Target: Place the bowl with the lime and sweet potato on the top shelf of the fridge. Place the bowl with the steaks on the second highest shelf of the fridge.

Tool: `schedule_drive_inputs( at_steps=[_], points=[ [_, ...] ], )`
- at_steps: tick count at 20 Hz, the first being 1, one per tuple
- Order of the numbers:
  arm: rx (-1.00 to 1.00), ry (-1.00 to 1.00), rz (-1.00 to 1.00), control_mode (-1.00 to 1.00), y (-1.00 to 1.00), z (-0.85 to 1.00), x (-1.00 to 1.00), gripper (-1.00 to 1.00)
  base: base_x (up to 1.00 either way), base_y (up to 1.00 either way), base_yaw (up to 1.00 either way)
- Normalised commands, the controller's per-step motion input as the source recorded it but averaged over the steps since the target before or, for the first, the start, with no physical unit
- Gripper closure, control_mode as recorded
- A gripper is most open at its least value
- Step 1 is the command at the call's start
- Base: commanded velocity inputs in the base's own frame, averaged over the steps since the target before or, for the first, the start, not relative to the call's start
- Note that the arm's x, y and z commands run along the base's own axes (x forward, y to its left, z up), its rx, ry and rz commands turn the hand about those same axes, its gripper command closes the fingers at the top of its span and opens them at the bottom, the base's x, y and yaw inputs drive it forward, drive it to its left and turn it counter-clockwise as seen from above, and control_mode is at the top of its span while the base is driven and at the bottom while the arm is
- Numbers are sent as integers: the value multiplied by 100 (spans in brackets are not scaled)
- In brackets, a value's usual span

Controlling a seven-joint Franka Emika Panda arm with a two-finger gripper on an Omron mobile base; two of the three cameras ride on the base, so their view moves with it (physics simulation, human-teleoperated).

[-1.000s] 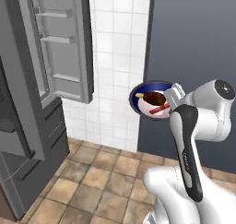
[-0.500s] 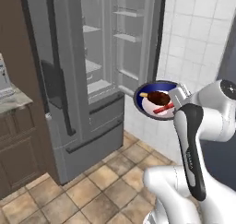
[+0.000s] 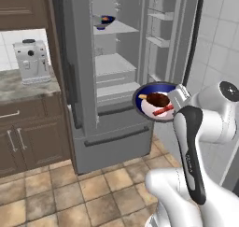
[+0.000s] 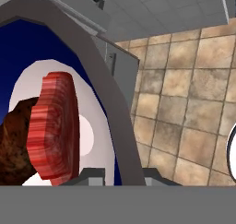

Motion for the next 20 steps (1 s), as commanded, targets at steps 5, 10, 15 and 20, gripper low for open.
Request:
schedule_drive_inputs(
  at_steps=[5, 10, 15, 20],
  points=[
    [0, 0, 0, 100, 0, 0, 0, 100, 3, -45, 20],
    [0, 0, 0, 100, 0, 0, 0, 100, 3, 0, 2],
    [0, 0, 0, 100, 0, 0, 0, 100, 78, 3, 0],
    [0, 0, 0, 100, 0, 0, 0, 100, 79, 0, 0]
  ],
)
